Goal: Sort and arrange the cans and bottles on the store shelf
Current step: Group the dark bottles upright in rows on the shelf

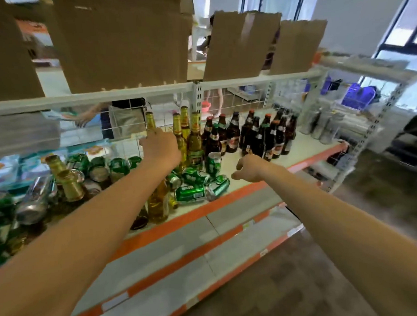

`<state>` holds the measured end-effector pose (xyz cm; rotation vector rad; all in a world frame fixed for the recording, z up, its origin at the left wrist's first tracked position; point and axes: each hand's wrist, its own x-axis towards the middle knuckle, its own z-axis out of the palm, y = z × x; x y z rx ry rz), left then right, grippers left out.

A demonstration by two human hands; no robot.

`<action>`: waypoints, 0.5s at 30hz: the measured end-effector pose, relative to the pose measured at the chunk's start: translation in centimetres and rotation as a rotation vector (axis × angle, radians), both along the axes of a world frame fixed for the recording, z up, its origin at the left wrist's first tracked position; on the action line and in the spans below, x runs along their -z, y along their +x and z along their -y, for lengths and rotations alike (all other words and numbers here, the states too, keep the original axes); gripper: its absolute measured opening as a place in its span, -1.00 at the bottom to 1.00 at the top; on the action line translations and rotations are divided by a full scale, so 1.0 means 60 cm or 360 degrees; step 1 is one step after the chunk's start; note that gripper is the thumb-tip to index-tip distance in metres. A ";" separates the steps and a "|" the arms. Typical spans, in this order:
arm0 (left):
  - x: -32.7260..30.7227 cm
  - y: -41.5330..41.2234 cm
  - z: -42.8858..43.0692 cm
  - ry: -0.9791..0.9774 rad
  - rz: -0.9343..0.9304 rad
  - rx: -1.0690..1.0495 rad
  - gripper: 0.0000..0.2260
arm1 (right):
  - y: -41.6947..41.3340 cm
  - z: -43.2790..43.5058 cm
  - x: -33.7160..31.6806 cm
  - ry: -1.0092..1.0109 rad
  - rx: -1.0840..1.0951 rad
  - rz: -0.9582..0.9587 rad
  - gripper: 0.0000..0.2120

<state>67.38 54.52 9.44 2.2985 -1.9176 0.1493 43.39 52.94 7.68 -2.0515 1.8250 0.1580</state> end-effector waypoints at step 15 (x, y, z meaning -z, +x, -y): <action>0.075 -0.085 0.190 0.0348 -0.0167 0.0261 -0.80 | 0.013 0.220 0.133 -0.0002 -0.0048 -0.0060 -0.51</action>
